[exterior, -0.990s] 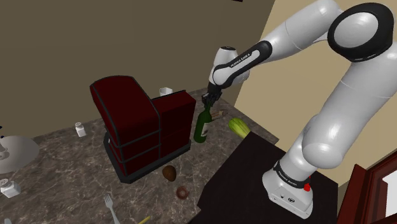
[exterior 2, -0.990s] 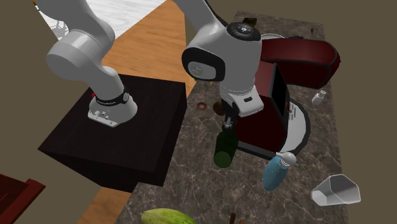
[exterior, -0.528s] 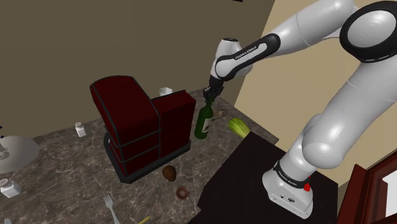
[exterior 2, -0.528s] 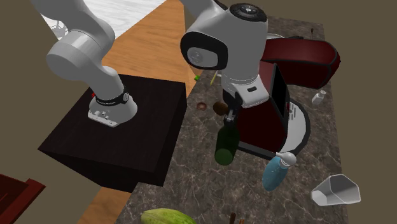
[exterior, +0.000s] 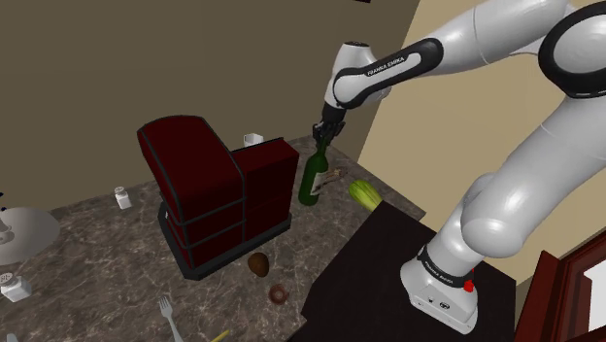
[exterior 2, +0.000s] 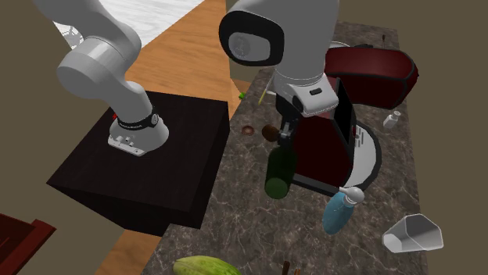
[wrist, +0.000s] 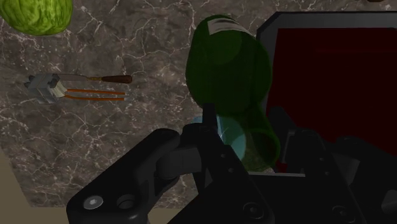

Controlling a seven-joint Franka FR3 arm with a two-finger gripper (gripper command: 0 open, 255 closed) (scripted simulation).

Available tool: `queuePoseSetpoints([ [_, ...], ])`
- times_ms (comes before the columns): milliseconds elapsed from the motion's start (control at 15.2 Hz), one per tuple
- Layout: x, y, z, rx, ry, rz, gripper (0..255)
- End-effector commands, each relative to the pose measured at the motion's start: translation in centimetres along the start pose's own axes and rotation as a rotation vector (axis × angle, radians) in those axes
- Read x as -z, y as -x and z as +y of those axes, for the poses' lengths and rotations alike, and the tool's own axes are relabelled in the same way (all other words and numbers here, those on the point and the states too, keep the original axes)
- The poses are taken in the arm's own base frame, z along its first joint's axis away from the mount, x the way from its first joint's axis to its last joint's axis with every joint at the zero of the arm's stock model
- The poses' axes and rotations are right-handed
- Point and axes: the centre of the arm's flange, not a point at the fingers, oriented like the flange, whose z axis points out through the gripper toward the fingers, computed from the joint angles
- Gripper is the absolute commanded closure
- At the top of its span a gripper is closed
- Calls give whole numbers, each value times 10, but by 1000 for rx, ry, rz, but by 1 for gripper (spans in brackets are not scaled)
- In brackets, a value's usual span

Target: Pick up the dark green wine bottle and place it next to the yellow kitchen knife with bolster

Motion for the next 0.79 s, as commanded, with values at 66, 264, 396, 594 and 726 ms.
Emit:
queuePoseSetpoints([
  [66, 16, -2, -1, 0, 0, 0, 255],
  [264, 32, -3, -1, 0, 0, 0, 255],
  [396, 42, -4, -1, 0, 0, 0, 255],
  [594, 58, -5, -1, 0, 0, 0, 255],
  [726, 68, -6, -1, 0, 0, 0, 255],
])
